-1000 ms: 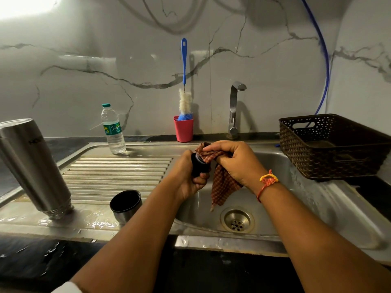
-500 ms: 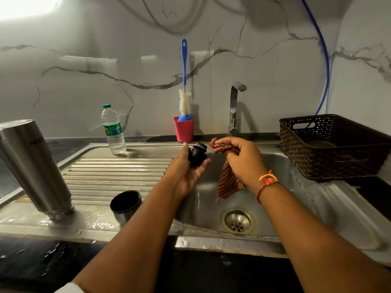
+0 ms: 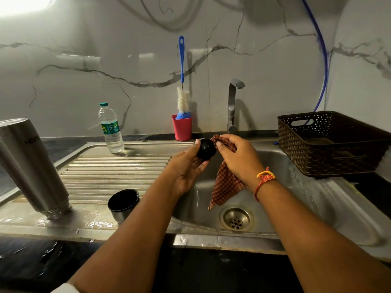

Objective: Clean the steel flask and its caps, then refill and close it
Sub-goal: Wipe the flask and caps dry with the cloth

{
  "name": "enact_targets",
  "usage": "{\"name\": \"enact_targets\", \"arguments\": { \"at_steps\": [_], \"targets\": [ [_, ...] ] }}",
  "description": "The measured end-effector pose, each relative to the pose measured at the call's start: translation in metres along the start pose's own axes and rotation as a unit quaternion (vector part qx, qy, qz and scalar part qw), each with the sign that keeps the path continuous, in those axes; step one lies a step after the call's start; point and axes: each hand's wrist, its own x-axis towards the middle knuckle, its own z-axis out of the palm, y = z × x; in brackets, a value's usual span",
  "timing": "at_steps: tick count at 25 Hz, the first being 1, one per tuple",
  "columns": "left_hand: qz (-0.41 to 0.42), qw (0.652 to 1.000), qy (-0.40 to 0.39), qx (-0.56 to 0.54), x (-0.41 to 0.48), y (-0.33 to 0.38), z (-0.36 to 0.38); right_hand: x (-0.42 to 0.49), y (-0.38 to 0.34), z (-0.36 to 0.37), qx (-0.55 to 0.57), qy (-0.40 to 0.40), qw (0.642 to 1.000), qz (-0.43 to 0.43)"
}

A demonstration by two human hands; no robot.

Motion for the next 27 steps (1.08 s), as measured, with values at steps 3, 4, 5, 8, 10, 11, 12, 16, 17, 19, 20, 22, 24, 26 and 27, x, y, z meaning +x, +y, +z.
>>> {"name": "enact_targets", "arguments": {
  "at_steps": [3,4,5,8,10,11,12,16,17,19,20,22,24,26,27],
  "targets": [
    [0.021,0.999,-0.032,0.022,-0.002,0.004,-0.001,0.001,-0.001,-0.004,-0.010,-0.017,0.999,-0.026],
    [0.028,0.998,-0.049,0.039,-0.004,0.004,0.000,0.001,0.000,-0.005,-0.018,-0.022,0.999,-0.032],
    [0.035,0.996,-0.062,0.059,-0.006,0.005,0.000,0.002,0.001,-0.006,-0.030,-0.025,0.999,-0.035],
    [0.068,0.988,-0.071,0.116,-0.007,0.002,0.000,0.002,0.002,-0.005,-0.082,-0.022,0.996,-0.037],
    [0.092,0.987,-0.050,0.120,-0.004,0.000,-0.001,-0.002,0.002,-0.004,-0.111,-0.025,0.992,-0.048],
    [0.105,0.988,-0.033,0.113,-0.003,0.000,-0.002,-0.005,0.000,-0.003,-0.123,-0.032,0.990,-0.058],
    [0.115,0.988,-0.016,0.104,-0.001,0.000,-0.002,-0.008,-0.001,-0.001,-0.139,-0.044,0.987,-0.072],
    [0.099,0.991,-0.019,0.088,-0.002,-0.002,-0.002,-0.012,-0.005,0.009,-0.199,-0.035,0.972,-0.120],
    [0.088,0.991,-0.037,0.098,-0.002,-0.002,-0.002,-0.010,-0.004,0.008,-0.196,-0.016,0.973,-0.122],
    [0.082,0.986,-0.066,0.132,-0.003,-0.004,-0.001,-0.005,-0.002,0.002,-0.190,0.007,0.976,-0.106],
    [0.086,0.982,-0.072,0.149,-0.003,-0.005,0.000,-0.002,0.000,-0.001,-0.189,0.011,0.978,-0.093],
    [0.107,0.977,-0.068,0.173,-0.002,-0.007,0.001,-0.002,0.001,-0.003,-0.175,0.011,0.981,-0.086],
    [0.117,0.981,-0.048,0.144,-0.002,-0.007,0.002,-0.005,-0.001,0.002,-0.162,-0.002,0.980,-0.115],
    [0.093,0.994,-0.023,0.057,-0.003,-0.006,0.003,-0.009,-0.005,0.010,-0.183,-0.023,0.972,-0.145],
    [0.076,0.997,-0.011,0.015,-0.003,-0.006,0.003,-0.010,-0.006,0.013,-0.197,-0.030,0.968,-0.150]
  ]
}}
